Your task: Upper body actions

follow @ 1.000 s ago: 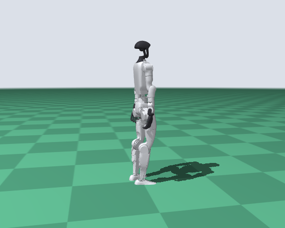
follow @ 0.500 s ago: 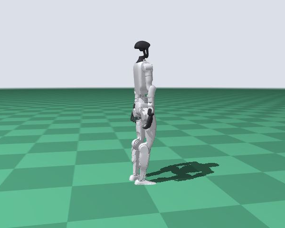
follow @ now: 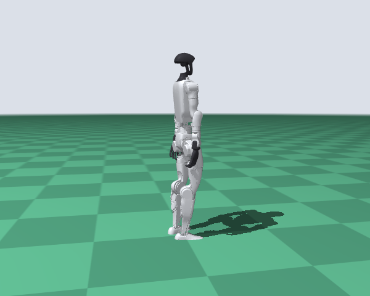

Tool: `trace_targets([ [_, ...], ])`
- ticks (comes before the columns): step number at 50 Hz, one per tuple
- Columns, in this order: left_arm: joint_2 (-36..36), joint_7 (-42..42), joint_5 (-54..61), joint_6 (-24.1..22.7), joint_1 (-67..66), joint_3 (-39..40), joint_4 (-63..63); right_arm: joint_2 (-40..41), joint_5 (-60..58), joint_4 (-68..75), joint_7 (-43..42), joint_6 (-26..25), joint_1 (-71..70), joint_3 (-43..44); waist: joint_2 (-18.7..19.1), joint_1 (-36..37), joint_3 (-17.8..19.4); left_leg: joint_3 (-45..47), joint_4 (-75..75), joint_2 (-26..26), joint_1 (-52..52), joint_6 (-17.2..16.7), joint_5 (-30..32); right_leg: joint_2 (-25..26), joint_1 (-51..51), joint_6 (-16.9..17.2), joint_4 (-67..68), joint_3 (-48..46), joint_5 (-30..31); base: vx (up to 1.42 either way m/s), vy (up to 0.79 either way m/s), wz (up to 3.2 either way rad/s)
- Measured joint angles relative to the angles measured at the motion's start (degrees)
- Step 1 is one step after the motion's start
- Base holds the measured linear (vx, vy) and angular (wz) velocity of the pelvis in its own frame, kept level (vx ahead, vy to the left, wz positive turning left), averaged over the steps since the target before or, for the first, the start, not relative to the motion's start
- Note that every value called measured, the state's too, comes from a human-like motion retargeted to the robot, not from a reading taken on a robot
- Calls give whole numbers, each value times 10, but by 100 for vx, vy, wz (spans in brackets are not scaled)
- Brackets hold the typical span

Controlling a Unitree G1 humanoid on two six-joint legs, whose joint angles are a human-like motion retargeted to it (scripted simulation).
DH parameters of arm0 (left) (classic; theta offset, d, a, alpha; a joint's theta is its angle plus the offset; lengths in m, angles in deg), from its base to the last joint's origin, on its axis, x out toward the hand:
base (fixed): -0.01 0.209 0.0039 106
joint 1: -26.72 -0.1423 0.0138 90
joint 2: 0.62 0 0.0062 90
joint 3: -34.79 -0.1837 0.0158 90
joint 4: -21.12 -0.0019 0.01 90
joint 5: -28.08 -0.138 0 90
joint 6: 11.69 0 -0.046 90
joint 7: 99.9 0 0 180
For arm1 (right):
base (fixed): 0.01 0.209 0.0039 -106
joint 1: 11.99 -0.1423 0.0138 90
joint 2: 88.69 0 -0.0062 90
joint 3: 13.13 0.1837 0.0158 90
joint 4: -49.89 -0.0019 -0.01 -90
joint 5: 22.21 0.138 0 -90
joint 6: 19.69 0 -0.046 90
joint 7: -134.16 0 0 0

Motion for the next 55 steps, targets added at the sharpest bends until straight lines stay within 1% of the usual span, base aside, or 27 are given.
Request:
trace_targets([
  [55, 2, -1, 0, 0, 0, 0, 1, -1, -4, 1, -2, 0, 1, 1, 1, 2, 0, 1, 2, 0, -2, 0, 0, -1, -1, 0, 1, 2, 1, 0, 0, 0],
])
